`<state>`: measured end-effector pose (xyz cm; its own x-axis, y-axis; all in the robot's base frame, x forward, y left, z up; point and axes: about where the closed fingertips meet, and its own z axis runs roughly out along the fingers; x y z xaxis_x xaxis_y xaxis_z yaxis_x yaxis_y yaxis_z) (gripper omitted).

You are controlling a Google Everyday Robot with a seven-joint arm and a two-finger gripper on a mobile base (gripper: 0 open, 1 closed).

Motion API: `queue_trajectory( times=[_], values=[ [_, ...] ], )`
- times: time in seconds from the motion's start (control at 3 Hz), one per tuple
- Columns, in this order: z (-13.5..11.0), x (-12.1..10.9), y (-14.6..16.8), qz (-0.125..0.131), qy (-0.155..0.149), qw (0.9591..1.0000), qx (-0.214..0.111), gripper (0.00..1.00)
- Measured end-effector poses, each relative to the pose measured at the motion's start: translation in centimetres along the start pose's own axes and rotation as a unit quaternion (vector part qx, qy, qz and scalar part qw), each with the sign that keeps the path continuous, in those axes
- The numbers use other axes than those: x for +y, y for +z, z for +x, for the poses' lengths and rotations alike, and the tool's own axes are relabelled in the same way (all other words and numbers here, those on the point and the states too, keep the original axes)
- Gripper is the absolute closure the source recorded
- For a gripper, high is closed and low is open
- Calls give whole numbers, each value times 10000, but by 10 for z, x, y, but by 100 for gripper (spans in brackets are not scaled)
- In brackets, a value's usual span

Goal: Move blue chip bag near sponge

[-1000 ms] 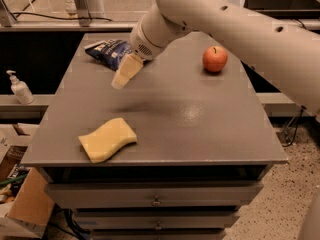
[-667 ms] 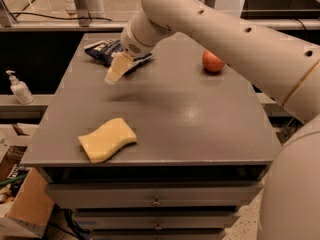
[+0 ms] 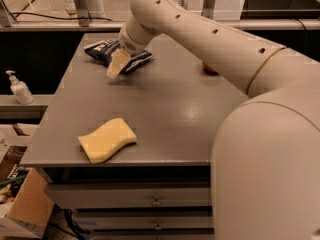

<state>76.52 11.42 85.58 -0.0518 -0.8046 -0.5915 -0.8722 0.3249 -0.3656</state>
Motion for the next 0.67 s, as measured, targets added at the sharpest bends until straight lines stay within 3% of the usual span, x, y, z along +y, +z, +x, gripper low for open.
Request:
queue_trajectory(
  times=[0.33, 0.67],
  values=[
    [12, -8, 13, 79, 68, 9997, 202, 0],
    [21, -11, 15, 113, 54, 9994, 326, 17]
  ],
)
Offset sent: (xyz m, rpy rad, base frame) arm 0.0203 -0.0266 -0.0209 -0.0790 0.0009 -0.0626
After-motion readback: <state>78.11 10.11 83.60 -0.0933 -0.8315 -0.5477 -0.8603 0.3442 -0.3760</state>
